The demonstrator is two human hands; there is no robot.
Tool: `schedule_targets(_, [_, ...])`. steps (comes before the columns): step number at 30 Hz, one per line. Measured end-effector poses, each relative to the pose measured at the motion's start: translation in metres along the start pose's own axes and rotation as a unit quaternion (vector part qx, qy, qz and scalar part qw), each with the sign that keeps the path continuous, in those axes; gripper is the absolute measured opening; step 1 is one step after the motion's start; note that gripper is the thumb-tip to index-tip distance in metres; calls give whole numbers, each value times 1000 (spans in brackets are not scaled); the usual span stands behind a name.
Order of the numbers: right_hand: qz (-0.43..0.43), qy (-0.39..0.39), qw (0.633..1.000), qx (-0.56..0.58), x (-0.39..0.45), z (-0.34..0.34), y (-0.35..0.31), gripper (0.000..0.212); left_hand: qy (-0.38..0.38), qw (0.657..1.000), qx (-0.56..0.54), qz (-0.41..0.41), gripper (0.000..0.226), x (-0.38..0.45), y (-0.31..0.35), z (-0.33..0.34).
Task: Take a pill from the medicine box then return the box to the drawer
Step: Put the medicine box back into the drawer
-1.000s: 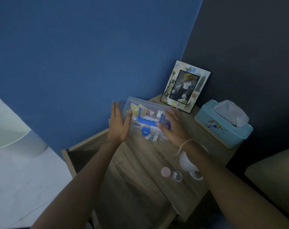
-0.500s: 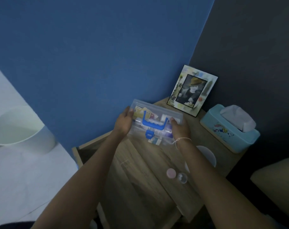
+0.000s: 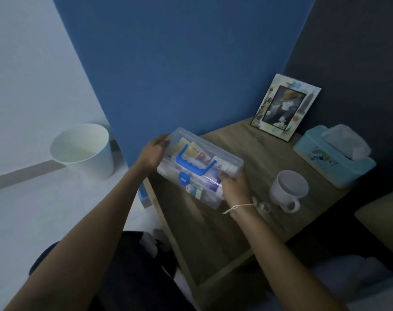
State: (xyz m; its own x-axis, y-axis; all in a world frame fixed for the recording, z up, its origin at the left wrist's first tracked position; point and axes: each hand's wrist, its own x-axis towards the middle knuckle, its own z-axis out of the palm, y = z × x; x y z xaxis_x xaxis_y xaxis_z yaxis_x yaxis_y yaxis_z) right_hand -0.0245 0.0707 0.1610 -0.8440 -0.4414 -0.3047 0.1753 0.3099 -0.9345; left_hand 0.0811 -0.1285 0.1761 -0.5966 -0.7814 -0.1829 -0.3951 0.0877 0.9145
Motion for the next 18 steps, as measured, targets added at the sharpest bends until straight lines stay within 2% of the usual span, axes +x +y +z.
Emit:
schedule_targets(5, [6,-39,998,-43,-42,9,25,70,-9,999,49,-14,38,-19,-24,-11])
schedule_targets(9, [-6,-29,992,-119,-63,12,48,70,-34,990,134,-2,39,-23,-42,-4])
schedule_targets(12, [15,-29,991,-132,-69,14,65,80,-51,980,193,15,37,-20,-52,8])
schedule_targets(15, [32,-45,987,-149,-72,16,81,86,-82,976,199,-13,36,-17,-63,19])
schedule_targets(18, [63,-40,981,-180,-69,20,97,87,-137,959,240,-59,54,-9,-78,34])
